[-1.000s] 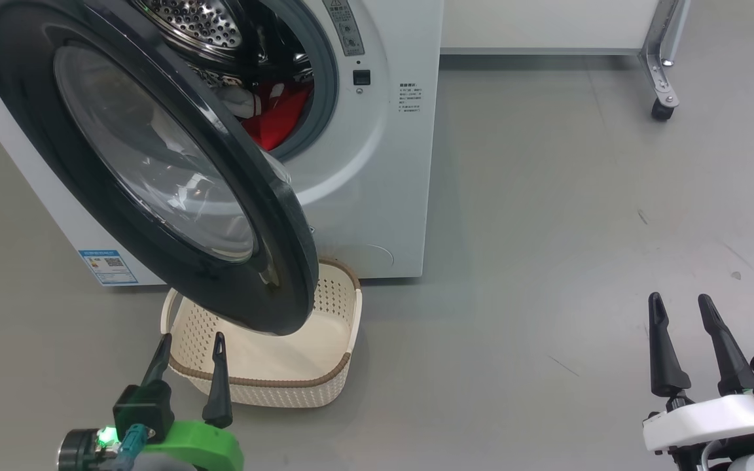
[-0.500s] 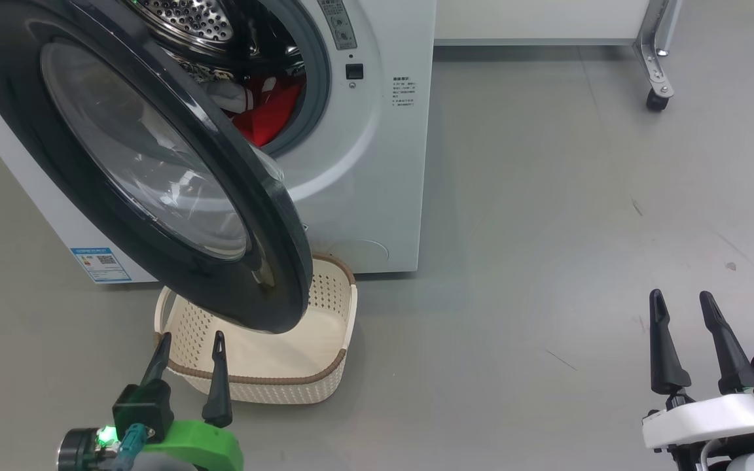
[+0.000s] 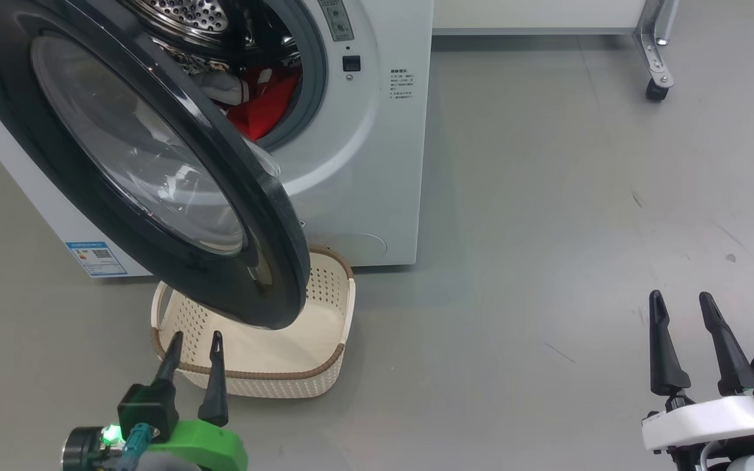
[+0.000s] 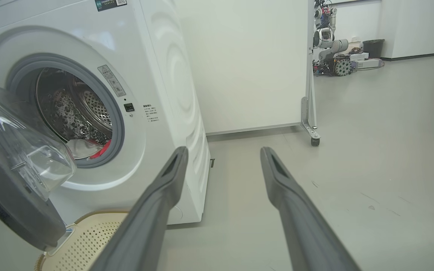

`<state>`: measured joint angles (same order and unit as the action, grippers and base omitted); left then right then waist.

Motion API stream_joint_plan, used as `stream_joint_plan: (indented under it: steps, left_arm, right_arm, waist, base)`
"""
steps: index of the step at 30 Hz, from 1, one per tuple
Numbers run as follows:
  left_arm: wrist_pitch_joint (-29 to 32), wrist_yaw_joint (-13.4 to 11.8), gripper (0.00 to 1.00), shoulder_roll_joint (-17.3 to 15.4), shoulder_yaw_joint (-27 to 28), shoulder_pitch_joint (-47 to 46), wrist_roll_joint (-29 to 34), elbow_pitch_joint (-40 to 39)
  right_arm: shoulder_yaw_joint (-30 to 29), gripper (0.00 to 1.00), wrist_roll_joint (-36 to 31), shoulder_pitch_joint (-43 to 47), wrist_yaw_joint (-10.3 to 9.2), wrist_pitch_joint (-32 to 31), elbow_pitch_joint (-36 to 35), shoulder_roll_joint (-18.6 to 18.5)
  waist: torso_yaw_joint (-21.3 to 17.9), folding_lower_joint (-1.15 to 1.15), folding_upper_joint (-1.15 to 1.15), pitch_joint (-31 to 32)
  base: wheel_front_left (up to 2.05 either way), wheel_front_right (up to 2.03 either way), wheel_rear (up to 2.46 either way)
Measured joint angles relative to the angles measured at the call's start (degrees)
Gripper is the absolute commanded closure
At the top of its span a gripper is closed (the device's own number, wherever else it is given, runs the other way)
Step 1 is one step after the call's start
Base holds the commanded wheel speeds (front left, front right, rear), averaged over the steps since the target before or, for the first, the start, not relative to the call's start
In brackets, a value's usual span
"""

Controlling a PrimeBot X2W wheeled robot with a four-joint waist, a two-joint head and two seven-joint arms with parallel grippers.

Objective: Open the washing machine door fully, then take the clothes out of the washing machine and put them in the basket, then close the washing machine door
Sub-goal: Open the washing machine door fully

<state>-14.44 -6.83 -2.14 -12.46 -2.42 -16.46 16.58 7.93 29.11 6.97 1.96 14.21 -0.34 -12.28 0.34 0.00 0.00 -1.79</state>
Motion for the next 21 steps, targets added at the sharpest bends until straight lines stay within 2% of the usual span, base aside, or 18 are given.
stream_joint_plan:
  steps: [1, 15, 21]
  left_arm:
    - [0.0, 0.0, 1.0, -0.01, -0.21, -0.01, 0.0, 0.0]
    - [0.0, 0.0, 1.0, 0.0, -0.13, -0.09, 0.01, -0.43]
    - [0.0, 0.0, 1.0, 0.0, 0.48, -1.19, -0.08, -3.91]
  right_arm:
    - [-0.08, 0.0, 0.0, 0.01, 0.01, 0.0, 0.0, 0.11]
    - [-0.88, 0.0, -0.55, 0.01, 0.99, 0.0, 0.19, 1.26]
    - [-1.12, 0.0, -0.62, 0.0, 1.48, 0.0, 0.26, 1.46]
  waist:
    - [0.0, 0.0, 0.0, -0.07]
    - [-0.12, 0.0, 0.0, -1.0]
    - [-0.23, 0.0, 0.0, -1.39]
  base:
    - [0.0, 0.0, 0.0]
    - [0.0, 0.0, 0.0]
    - [0.0, 0.0, 0.0]
